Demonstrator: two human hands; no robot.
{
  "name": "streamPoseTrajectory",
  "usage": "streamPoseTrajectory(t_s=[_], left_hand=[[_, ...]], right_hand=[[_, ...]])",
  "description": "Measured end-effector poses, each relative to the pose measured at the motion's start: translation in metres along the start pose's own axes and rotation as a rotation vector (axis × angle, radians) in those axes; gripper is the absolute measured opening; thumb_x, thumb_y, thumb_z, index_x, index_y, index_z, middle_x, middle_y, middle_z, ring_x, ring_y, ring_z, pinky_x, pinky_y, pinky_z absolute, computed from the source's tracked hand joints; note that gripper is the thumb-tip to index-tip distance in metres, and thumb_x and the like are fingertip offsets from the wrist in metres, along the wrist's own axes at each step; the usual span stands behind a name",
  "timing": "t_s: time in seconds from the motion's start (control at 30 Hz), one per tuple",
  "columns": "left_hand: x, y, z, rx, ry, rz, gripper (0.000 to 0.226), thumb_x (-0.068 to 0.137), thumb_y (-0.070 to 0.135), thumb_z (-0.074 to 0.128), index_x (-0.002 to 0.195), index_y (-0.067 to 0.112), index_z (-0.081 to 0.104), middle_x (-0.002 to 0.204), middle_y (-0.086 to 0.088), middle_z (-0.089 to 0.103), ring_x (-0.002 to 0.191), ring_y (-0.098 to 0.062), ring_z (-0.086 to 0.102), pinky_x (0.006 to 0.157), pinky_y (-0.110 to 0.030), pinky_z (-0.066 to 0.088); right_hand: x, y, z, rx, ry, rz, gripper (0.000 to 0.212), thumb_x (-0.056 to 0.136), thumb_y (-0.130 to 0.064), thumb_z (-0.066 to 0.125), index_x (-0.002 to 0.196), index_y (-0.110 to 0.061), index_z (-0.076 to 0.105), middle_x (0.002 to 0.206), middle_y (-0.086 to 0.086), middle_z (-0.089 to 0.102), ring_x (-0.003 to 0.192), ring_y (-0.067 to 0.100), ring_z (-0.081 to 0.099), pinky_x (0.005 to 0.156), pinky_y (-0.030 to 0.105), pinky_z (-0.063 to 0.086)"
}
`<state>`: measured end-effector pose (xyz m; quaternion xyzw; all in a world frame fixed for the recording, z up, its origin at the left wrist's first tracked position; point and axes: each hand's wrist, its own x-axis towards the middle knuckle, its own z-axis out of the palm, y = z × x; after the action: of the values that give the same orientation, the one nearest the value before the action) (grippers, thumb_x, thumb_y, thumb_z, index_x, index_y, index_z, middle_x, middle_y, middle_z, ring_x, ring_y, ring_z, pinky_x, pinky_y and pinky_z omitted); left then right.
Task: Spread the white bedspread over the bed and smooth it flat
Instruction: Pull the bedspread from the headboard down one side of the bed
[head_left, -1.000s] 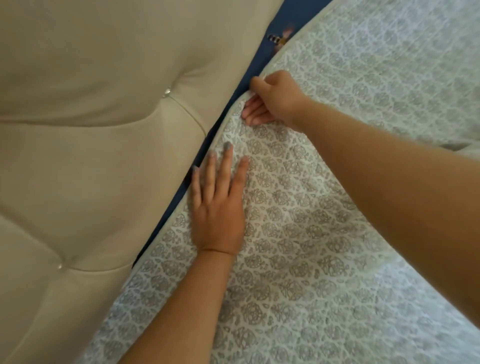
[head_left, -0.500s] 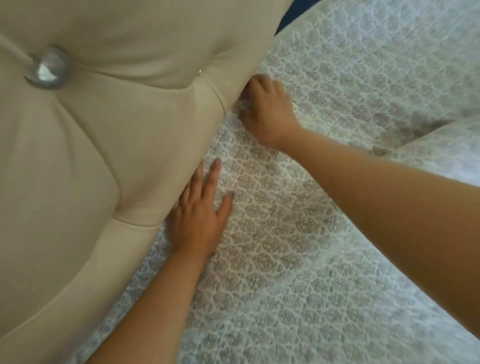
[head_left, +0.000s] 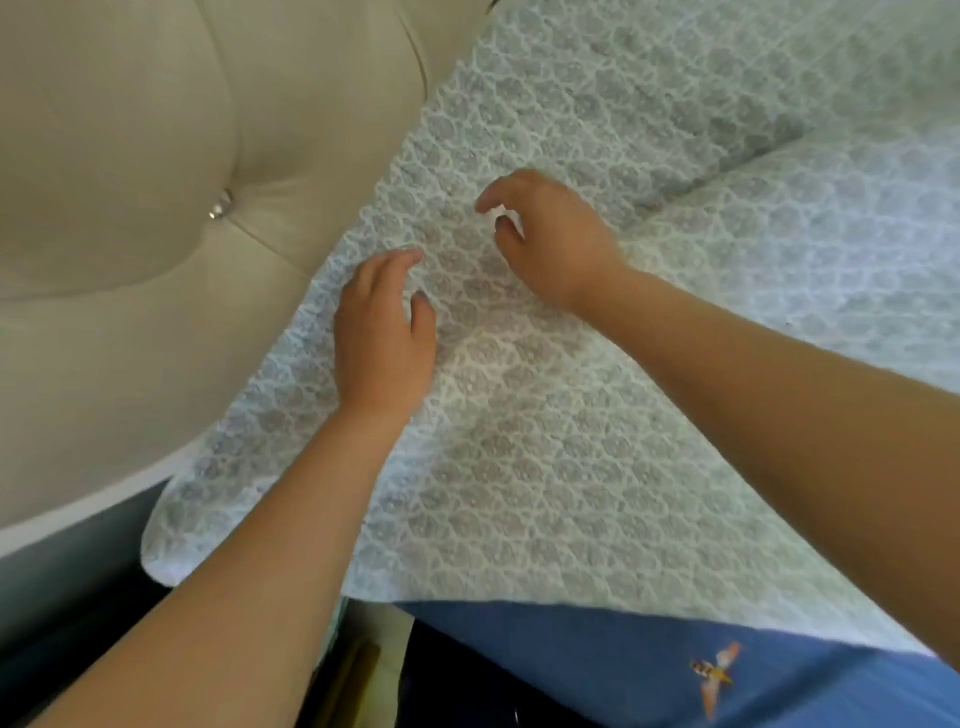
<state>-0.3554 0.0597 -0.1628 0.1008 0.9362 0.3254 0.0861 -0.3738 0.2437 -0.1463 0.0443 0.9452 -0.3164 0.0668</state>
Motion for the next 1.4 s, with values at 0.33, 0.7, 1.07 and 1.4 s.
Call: streamPoseTrajectory(t_s=[0.33,0.7,1.07,1.4], left_hand=[[-0.193,0.059,0.039,0.218,-0.345,0.57,0.018,0.087,0.033,0.06,0.098,0.018,0.061,0.094,0.001,0.057,0.08,-0.021,0.057,0.072,-0.034,0.046],[-0.2,0.063,0.061,0.236,-0.595,0.413,0.024,0.094,0.013,0.052,0.117,0.02,0.057,0.104,0.003,0.062,0.089,-0.018,0.059,0.074,-0.034,0.048],[-0.157,0.076,0.081,0.46,-0.41,0.764,0.029,0.081,0.004,0.054,0.107,0.014,0.063,0.103,-0.005,0.055,0.098,-0.027,0.05,0.083,-0.031,0.03],[-0.167,0.061,0.085,0.406,-0.39,0.643,0.018,0.096,0.007,0.047,0.104,0.01,0.062,0.099,-0.008,0.059,0.087,-0.025,0.053,0.065,-0.029,0.029]], right_hand=[[-0.257,0.047,-0.009,-0.041,0.212,0.103,0.003,0.088,-0.01,0.056,0.088,-0.009,0.053,0.083,0.002,0.054,0.07,0.022,0.053,0.056,0.039,0.047],[-0.403,0.076,0.025,-0.17,0.079,0.329,0.022,0.089,-0.038,0.052,0.095,-0.02,0.064,0.092,-0.006,0.067,0.085,0.021,0.063,0.066,0.03,0.048],[-0.34,0.097,0.023,-0.219,0.123,0.46,0.05,0.082,-0.033,0.069,0.128,-0.027,0.051,0.129,-0.002,0.048,0.122,0.025,0.042,0.098,0.041,0.032],[-0.342,0.1,0.024,-0.09,0.286,0.466,0.02,0.095,-0.015,0.052,0.104,-0.009,0.069,0.102,0.007,0.064,0.101,0.026,0.055,0.081,0.037,0.043]])
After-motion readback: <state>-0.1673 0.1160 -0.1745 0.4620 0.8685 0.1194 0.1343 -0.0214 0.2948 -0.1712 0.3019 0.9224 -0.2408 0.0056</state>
